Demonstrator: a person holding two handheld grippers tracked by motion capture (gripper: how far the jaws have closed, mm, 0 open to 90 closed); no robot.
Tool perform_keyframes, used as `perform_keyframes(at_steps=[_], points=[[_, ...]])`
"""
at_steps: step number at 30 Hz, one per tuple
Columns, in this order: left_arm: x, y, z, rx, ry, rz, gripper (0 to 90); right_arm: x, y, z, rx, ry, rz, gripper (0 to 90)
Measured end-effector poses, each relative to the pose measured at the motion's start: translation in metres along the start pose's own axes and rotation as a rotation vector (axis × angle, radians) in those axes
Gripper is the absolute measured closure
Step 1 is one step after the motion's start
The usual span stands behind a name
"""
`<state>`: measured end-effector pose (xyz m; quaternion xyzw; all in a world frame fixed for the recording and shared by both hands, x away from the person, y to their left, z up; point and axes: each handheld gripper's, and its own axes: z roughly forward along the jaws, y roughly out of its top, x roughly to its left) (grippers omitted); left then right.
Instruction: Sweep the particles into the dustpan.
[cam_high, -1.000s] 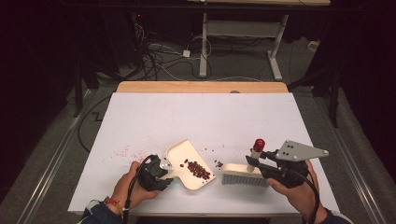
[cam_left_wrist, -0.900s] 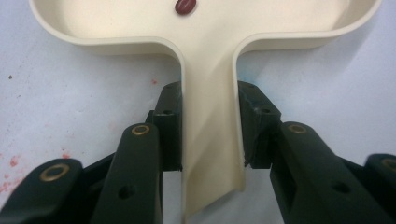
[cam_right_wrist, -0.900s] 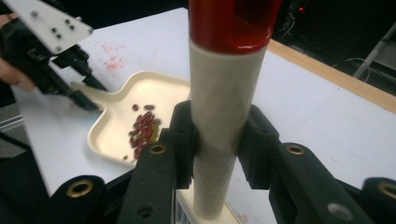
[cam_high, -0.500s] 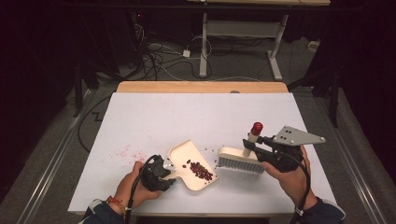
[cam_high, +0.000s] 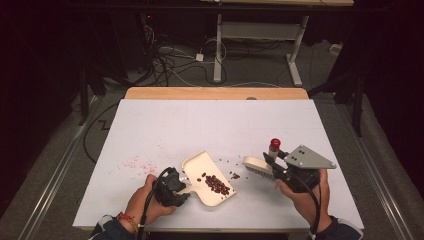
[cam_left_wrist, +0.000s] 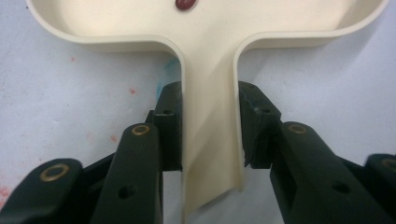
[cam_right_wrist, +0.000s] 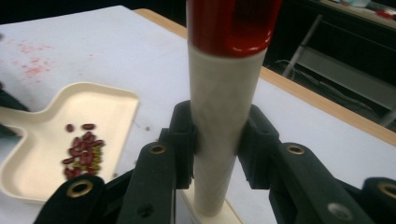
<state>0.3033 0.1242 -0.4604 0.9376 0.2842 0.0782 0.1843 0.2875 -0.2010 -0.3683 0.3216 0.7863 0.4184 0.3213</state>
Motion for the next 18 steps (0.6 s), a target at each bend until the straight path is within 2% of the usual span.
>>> perform_keyframes(at_steps=[2, 3, 4, 5, 6, 9, 11, 13, 15, 18], points=[[0.0, 0.0, 0.001, -0.008, -0.004, -0.011, 63.2, 0.01, 0.003, 0.002, -0.011, 0.028, -0.012, 69.4], [-0.001, 0.0, 0.001, -0.009, -0.003, -0.011, 63.1, 0.021, 0.006, 0.003, -0.022, 0.07, -0.017, 69.4], [-0.001, 0.001, 0.001, -0.011, -0.002, -0.012, 63.1, 0.021, 0.006, 0.003, -0.022, 0.07, -0.017, 69.4], [-0.001, 0.001, 0.001, -0.01, -0.003, -0.014, 63.1, 0.032, 0.009, 0.005, -0.032, 0.104, -0.021, 69.4], [-0.001, 0.001, 0.001, -0.011, -0.004, -0.014, 63.1, 0.032, 0.009, 0.005, -0.032, 0.104, -0.021, 69.4], [-0.001, 0.002, 0.001, -0.011, -0.004, -0.016, 63.1, 0.046, 0.014, 0.009, -0.049, 0.133, -0.045, 69.4], [-0.001, 0.001, 0.002, -0.012, -0.008, -0.017, 63.1, 0.047, 0.015, 0.009, -0.056, 0.141, -0.037, 69.4], [-0.001, 0.001, 0.002, -0.012, -0.009, -0.018, 63.1, 0.042, 0.018, 0.004, -0.088, 0.161, -0.011, 69.4], [-0.001, 0.001, 0.002, -0.013, -0.011, -0.019, 63.2, 0.041, 0.019, 0.002, -0.096, 0.152, -0.005, 69.4], [0.0, 0.0, 0.002, -0.017, -0.016, -0.023, 63.2, 0.033, 0.021, -0.004, -0.12, 0.107, -0.009, 69.4]])
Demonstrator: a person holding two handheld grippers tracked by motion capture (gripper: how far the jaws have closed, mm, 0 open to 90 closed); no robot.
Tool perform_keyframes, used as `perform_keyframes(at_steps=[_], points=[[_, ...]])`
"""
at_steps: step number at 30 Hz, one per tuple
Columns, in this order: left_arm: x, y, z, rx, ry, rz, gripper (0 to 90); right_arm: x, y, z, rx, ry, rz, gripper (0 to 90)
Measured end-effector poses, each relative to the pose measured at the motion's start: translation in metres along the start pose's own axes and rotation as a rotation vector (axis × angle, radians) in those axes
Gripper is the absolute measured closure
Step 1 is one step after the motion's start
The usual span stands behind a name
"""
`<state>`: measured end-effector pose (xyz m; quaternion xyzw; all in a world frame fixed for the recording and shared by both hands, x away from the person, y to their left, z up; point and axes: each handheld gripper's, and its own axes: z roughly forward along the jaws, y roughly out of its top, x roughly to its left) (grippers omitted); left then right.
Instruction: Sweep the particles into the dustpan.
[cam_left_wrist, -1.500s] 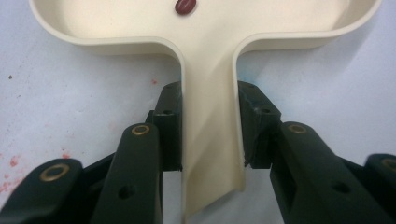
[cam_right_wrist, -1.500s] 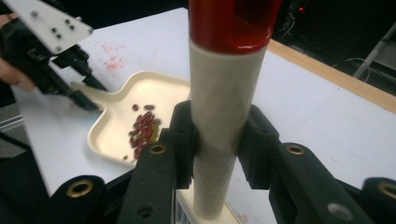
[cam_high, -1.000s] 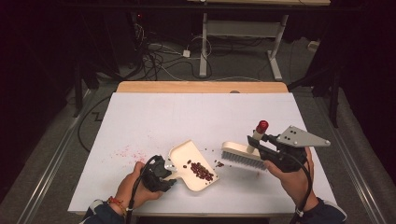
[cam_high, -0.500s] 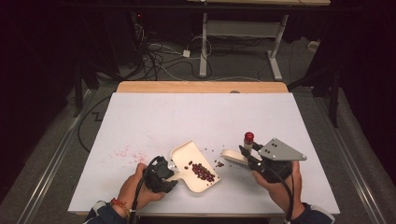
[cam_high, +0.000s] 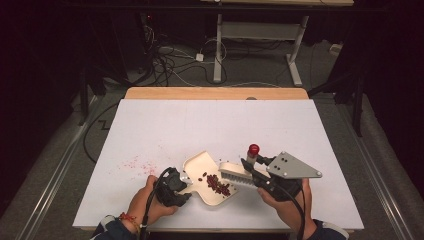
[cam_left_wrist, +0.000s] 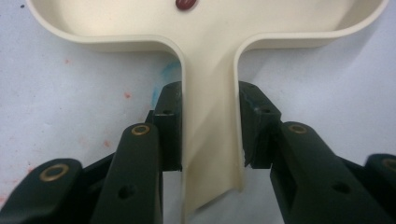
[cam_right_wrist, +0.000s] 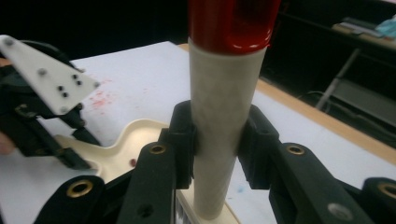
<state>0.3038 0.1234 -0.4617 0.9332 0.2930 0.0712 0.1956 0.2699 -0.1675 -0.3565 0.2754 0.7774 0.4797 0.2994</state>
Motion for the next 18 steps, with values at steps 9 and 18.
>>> perform_keyframes(at_steps=[9, 18], points=[[0.002, -0.001, 0.002, 0.001, -0.006, -0.008, 63.1, -0.038, -0.011, 0.016, -0.036, -0.172, 0.022, 69.3], [0.006, -0.002, 0.003, -0.021, -0.023, -0.048, 63.0, -0.032, -0.02, 0.049, 0.011, -0.127, 0.026, 69.2]])
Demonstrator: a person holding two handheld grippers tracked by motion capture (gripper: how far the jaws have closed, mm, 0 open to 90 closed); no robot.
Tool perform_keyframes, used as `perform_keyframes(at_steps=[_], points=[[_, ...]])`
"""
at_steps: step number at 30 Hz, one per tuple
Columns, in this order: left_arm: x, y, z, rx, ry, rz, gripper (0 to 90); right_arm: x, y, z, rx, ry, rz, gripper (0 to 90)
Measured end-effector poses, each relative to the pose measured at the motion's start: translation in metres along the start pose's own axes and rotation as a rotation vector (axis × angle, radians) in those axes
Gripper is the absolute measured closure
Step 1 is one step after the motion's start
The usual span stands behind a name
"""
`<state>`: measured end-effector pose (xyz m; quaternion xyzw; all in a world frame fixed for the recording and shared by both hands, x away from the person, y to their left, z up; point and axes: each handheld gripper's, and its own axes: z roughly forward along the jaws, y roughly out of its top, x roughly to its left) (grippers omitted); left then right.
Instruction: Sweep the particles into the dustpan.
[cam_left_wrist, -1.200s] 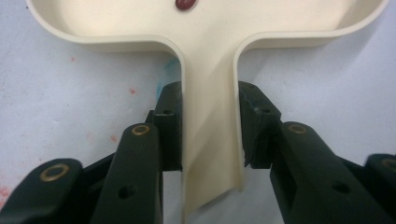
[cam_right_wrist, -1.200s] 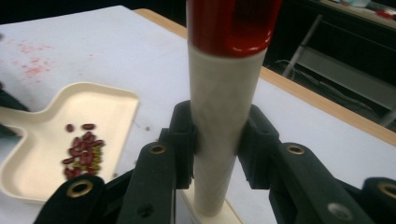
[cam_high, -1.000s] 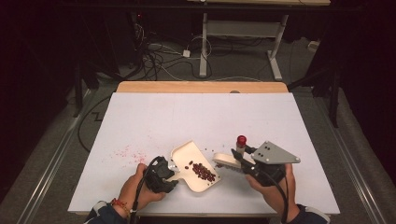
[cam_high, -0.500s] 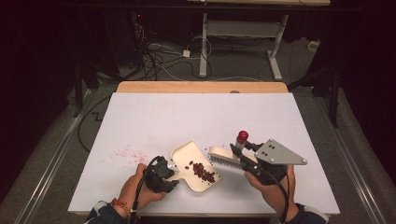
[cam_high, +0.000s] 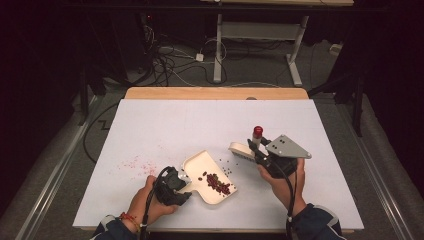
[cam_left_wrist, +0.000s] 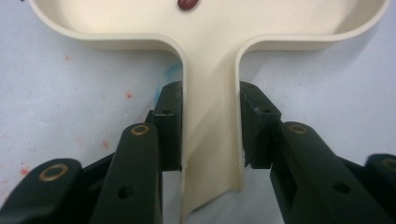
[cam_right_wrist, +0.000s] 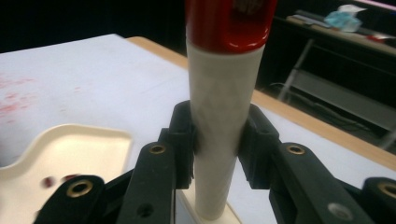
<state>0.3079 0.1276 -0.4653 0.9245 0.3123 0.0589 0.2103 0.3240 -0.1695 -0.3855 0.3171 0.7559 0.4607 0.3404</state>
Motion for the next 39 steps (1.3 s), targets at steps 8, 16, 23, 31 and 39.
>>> perform_keyframes(at_steps=[8, 16, 23, 31, 39], points=[[0.002, 0.0, -0.002, 0.013, 0.025, 0.013, 63.1, 0.04, 0.009, -0.007, -0.003, 0.13, -0.023, 69.3], [0.003, -0.002, -0.002, 0.012, 0.026, 0.013, 63.1, 0.056, 0.018, -0.017, -0.037, 0.195, -0.019, 69.3], [0.002, -0.002, -0.002, 0.012, 0.027, 0.012, 63.1, 0.035, 0.02, -0.03, -0.068, 0.156, 0.001, 69.3], [0.002, -0.003, -0.002, 0.007, 0.028, 0.01, 63.1, 0.004, 0.006, -0.057, -0.007, 0.078, -0.004, 69.3], [-0.001, -0.005, -0.003, 0.01, 0.035, 0.011, 63.1, -0.003, -0.009, -0.077, 0.056, 0.075, 0.002, 69.3]])
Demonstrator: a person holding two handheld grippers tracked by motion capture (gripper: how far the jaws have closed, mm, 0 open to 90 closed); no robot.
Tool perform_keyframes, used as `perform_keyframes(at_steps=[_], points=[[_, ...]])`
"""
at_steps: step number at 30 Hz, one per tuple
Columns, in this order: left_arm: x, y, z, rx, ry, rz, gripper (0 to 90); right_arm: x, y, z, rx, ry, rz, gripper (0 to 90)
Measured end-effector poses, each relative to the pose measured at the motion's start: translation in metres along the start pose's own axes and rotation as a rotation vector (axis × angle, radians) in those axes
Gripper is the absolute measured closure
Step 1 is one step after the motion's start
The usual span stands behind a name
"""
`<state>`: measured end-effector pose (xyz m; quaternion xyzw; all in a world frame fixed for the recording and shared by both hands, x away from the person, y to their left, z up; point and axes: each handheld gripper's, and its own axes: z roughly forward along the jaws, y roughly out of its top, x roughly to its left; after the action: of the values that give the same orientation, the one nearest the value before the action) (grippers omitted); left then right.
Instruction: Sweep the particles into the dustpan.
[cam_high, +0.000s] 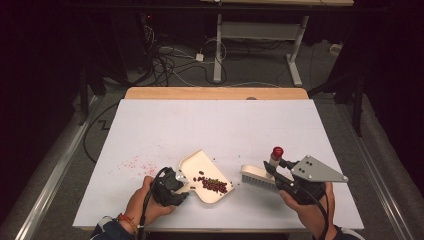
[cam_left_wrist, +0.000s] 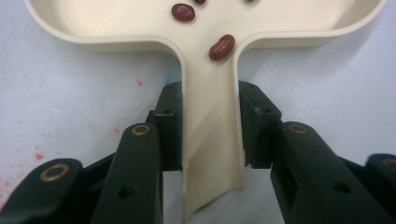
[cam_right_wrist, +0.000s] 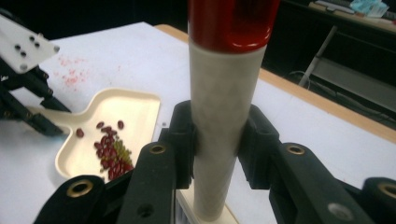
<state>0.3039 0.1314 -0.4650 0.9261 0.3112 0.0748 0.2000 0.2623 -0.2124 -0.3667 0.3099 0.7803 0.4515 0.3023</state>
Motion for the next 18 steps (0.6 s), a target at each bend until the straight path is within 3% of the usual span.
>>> perform_keyframes(at_steps=[3, 6, 9, 14, 18], points=[[0.0, 0.0, 0.0, 0.002, 0.004, -0.001, 63.1, 0.007, -0.003, 0.002, 0.003, 0.048, 0.014, 69.3], [-0.001, 0.001, 0.0, 0.002, 0.005, -0.001, 63.1, 0.021, 0.001, 0.008, -0.01, 0.057, -0.02, 69.3], [-0.001, 0.001, 0.0, 0.001, 0.007, 0.001, 63.1, 0.028, 0.002, 0.015, -0.027, 0.081, -0.013, 69.3], [-0.001, 0.0, 0.0, -0.001, 0.004, 0.003, 63.1, 0.024, 0.004, 0.012, -0.083, 0.118, 0.018, 69.3], [-0.001, 0.001, -0.002, -0.001, 0.006, 0.008, 63.1, 0.019, 0.005, 0.006, -0.099, 0.084, 0.023, 69.3]])
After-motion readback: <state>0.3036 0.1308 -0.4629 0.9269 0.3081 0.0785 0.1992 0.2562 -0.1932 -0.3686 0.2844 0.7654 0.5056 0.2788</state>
